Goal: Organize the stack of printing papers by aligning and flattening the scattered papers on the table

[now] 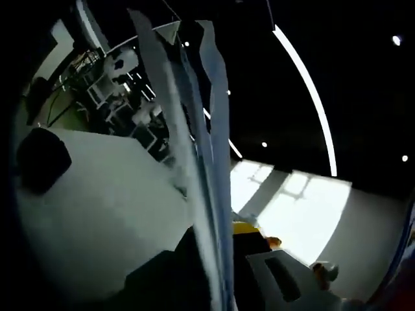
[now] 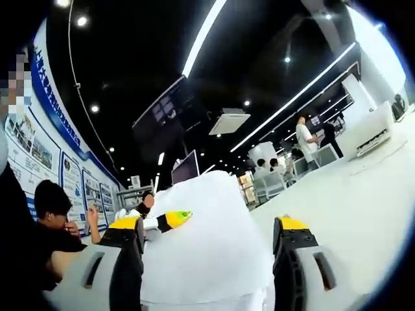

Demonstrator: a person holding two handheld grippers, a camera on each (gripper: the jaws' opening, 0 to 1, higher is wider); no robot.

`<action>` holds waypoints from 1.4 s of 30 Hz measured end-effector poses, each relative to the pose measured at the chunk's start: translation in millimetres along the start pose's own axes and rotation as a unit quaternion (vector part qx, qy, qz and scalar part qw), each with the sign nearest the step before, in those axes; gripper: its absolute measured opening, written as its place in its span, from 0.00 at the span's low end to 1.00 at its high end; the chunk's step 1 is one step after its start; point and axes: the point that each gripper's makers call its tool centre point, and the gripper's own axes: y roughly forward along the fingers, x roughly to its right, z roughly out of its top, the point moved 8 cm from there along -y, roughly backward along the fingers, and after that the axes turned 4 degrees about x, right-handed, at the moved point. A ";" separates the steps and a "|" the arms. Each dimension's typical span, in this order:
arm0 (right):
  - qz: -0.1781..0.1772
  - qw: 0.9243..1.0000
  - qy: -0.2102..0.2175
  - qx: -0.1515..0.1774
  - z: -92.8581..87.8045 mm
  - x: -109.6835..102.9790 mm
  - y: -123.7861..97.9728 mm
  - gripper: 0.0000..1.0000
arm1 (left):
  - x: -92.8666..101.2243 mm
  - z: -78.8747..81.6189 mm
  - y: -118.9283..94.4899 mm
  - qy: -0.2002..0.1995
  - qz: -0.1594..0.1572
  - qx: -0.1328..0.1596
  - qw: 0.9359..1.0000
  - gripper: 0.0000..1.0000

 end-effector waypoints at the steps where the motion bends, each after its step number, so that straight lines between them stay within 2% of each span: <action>1: -0.002 1.000 0.006 0.005 1.4 1.2 -0.7 0.78 | 4.6 3.5 1.7 0.000 -0.006 0.003 1.000 0.06; 4: -0.009 1.000 0.023 0.015 4.7 6.4 -3.5 0.77 | 20.5 13.6 7.5 0.003 -0.026 0.011 1.000 0.06; 6: -0.014 0.998 0.045 0.034 8.9 9.7 -5.9 0.76 | 31.5 19.9 12.4 0.004 -0.039 0.018 0.999 0.06; 12: -0.011 0.990 0.118 0.083 20.1 19.0 -15.4 0.74 | 63.2 35.8 29.5 0.005 -0.079 0.030 0.996 0.06; 16: -0.004 0.984 0.148 0.095 22.8 22.0 -19.2 0.74 | 83.6 43.1 39.0 0.004 -0.105 0.038 0.994 0.06; 21: 0.009 0.982 0.162 0.092 21.8 18.7 -16.6 0.77 | 102.5 50.7 50.9 -0.003 -0.137 0.038 0.990 0.06; 23: 0.029 0.977 0.191 0.088 20.5 16.1 -13.9 0.81 | 112.1 53.3 56.1 -0.006 -0.151 0.039 0.988 0.06; 25: 0.052 0.967 0.232 0.087 21.3 15.9 -13.1 0.84 | 120.6 55.9 59.8 -0.023 -0.169 0.044 0.984 0.06; 28: 0.082 0.952 0.274 0.109 27.2 14.1 -13.2 0.86 | 127.8 56.1 65.3 -0.037 -0.181 0.048 0.982 0.06; 33: 0.092 0.944 0.286 0.134 30.2 6.6 -9.4 0.86 | 134.2 44.5 71.7 -0.071 -0.195 0.044 0.977 0.06; 34: 0.104 0.942 0.288 0.137 31.2 1.8 -8.4 0.85 | 134.7 41.0 72.5 -0.078 -0.197 0.043 0.976 0.06; 37: 0.130 0.942 0.276 0.139 33.1 -11.3 -6.6 0.78 | 132.9 28.7 74.3 -0.085 -0.194 0.031 0.977 0.06; 42: 0.161 0.932 0.292 0.142 40.4 -24.0 -10.6 0.46 | 123.6 17.6 70.8 -0.086 -0.174 0.033 0.980 0.06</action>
